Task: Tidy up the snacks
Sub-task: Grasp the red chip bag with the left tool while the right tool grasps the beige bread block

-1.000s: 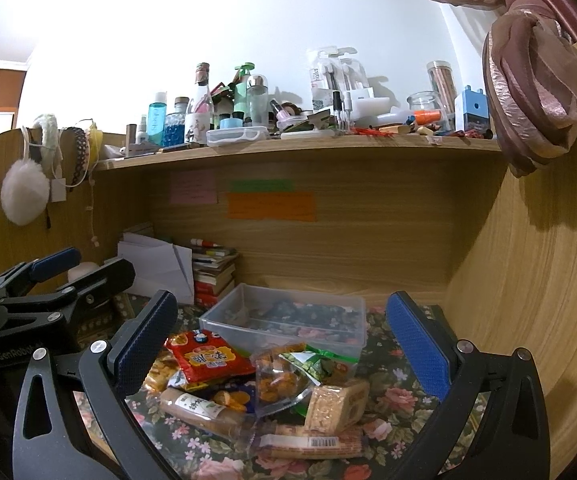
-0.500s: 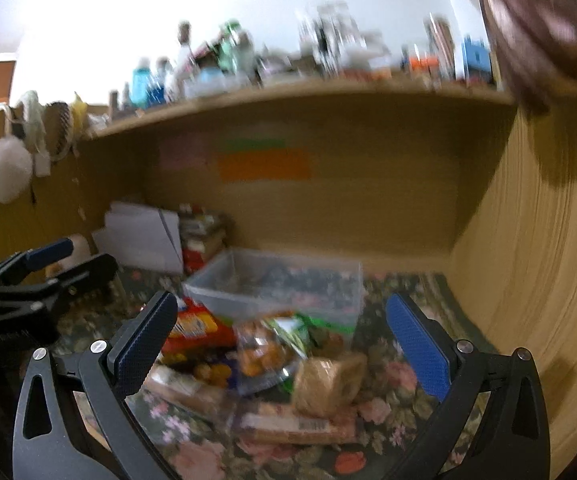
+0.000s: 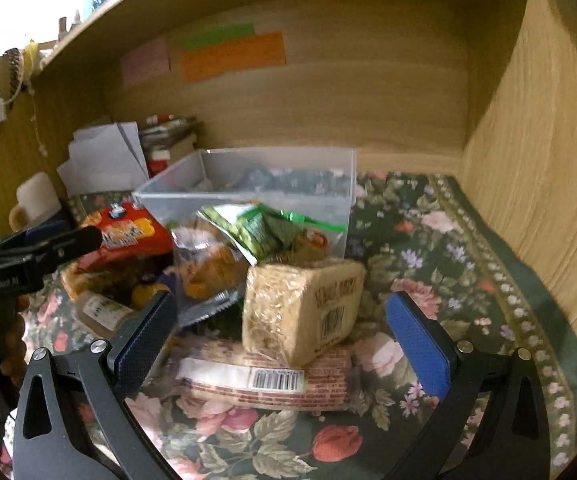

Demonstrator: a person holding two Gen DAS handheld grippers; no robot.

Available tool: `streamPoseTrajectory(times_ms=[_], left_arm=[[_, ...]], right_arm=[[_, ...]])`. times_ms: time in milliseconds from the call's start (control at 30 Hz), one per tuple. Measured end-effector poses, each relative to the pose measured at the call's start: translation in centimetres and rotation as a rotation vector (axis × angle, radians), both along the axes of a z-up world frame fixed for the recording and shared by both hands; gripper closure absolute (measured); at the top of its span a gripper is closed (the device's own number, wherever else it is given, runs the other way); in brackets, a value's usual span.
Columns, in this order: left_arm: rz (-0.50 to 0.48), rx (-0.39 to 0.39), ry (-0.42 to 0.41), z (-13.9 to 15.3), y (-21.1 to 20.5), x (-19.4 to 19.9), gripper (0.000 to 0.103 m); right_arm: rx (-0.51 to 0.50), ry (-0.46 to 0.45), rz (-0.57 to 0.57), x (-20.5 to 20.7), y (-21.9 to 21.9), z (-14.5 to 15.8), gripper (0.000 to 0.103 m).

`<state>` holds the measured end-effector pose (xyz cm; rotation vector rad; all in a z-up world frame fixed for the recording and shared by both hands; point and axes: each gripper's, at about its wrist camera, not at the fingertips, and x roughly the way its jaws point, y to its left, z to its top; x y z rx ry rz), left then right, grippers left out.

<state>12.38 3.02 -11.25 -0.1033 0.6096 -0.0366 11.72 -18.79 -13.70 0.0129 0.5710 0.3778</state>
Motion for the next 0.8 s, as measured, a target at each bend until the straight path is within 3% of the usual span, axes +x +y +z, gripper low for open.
streamPoseTrajectory(times_ms=[367,667,800], left_arm=[[-0.007,0.043,0.038,-0.9,-1.0,3.2,0.000],[-0.031,-0.054,0.123,-2.4,-0.2,5.9,0.000],[-0.029,-0.042,0.119,-2.9,-0.8,6.1,0.001]], right_arm=[[-0.002,0.077,0.009,2.8,0.3,-1.6,0.003],[0.001,0.089,0.009,3.0,0.1,-1.7,0.036],[0.009,0.090,-0.002,2.8,-0.3,-1.7,0.049]])
